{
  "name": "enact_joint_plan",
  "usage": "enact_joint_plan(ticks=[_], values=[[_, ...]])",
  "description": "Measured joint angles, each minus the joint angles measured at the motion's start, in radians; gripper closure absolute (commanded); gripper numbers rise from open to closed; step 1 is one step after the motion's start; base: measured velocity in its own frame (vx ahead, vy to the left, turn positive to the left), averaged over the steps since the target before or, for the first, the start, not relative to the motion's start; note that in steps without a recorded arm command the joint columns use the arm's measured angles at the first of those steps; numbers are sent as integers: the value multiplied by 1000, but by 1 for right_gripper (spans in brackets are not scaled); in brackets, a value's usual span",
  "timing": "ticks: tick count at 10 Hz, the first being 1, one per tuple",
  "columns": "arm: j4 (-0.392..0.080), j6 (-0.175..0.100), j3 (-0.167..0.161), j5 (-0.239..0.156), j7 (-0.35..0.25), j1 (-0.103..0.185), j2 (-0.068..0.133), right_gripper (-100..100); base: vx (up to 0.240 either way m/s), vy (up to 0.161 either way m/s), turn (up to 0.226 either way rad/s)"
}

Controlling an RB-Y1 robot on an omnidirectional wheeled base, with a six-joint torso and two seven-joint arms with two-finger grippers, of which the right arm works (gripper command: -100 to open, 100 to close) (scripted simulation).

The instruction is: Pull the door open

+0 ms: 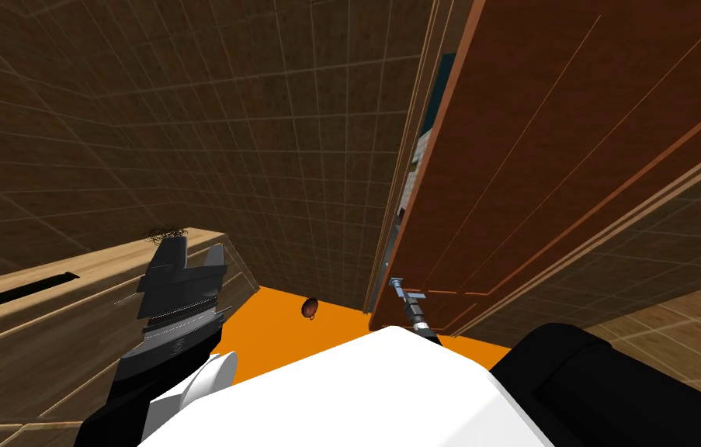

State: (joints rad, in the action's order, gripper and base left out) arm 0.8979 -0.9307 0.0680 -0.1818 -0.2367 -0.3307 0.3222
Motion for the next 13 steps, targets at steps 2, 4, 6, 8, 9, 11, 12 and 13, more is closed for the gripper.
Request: enact_joint_plan(ticks=[2,4,6,8,9,11,12,13], values=[[-1,-20,-18,9,-16,-15,11,100,-156,-24,60],[-4,-28,-25,12,-23,-25,16,100,-173,-24,176],[-20,-62,-36,16,-38,-27,29,100,-247,-52,130],[-15,-81,-51,23,-49,-48,38,100,-208,-42,142],[-28,-100,-57,26,-56,-53,44,100,-241,-32,175],[-45,-135,-68,30,-74,-64,61,100,-176,-5,80],[-48,-138,-70,31,-76,-66,61,100,-120,-13,-21],[-49,-130,-85,23,-75,-56,66,100,-158,-21,3]])
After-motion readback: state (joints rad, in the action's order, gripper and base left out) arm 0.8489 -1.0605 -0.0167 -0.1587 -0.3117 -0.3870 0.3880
